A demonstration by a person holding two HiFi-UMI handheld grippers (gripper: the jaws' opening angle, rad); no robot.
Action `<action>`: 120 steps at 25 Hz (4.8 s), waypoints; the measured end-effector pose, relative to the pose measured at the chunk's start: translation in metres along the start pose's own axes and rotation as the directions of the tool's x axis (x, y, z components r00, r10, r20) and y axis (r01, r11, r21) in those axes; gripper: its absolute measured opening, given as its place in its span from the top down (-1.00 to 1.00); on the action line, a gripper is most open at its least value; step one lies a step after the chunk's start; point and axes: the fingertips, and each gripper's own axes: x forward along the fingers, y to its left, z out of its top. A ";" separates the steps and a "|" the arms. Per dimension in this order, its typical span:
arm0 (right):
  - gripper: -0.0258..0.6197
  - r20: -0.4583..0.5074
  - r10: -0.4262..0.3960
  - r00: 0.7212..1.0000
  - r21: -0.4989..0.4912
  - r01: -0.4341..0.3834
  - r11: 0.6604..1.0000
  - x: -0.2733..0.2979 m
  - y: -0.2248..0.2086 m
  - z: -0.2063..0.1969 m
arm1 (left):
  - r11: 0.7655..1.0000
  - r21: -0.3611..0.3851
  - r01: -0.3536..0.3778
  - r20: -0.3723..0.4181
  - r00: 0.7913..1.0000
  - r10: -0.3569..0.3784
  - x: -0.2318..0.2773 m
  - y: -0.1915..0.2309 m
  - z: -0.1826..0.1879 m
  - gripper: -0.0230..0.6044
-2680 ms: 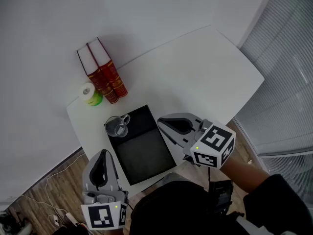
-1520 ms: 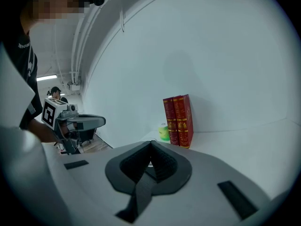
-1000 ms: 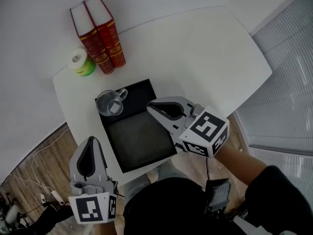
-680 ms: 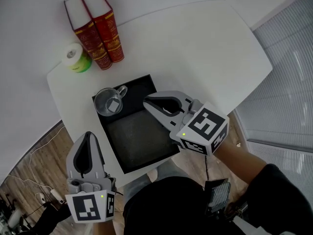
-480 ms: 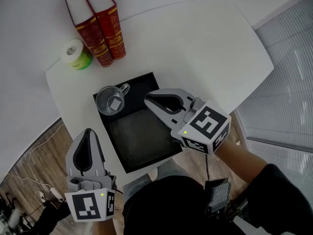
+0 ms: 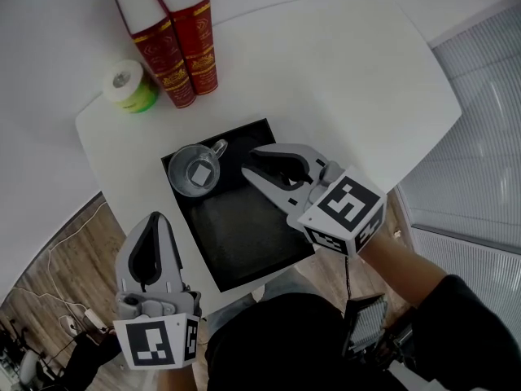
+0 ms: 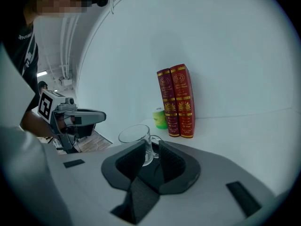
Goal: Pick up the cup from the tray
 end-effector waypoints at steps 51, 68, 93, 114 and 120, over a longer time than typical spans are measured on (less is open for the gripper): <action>0.57 -0.132 -0.077 0.988 -0.064 0.069 0.996 0.082 -0.027 -0.025 | 1.000 -0.020 0.014 -0.084 0.996 -0.016 0.067 0.057 -0.017 0.92; 0.77 -0.139 -0.087 0.986 -0.079 0.077 0.994 0.087 -0.030 -0.026 | 1.000 -0.024 0.015 -0.098 0.995 -0.017 0.072 0.060 -0.020 0.92; 0.77 -0.126 -0.065 0.990 0.035 0.070 0.997 0.066 -0.037 -0.013 | 1.000 -0.013 0.006 -0.055 0.998 -0.007 0.053 0.046 -0.004 0.92; 0.77 -0.114 -0.063 0.992 0.063 0.070 0.996 -0.011 -0.024 0.019 | 0.998 0.059 -0.025 0.067 0.998 0.021 0.002 -0.015 0.045 0.92; 0.77 -0.102 -0.041 0.994 0.065 0.048 0.997 -0.022 -0.017 0.021 | 0.996 0.072 -0.047 0.091 0.995 0.040 -0.009 -0.024 0.048 0.92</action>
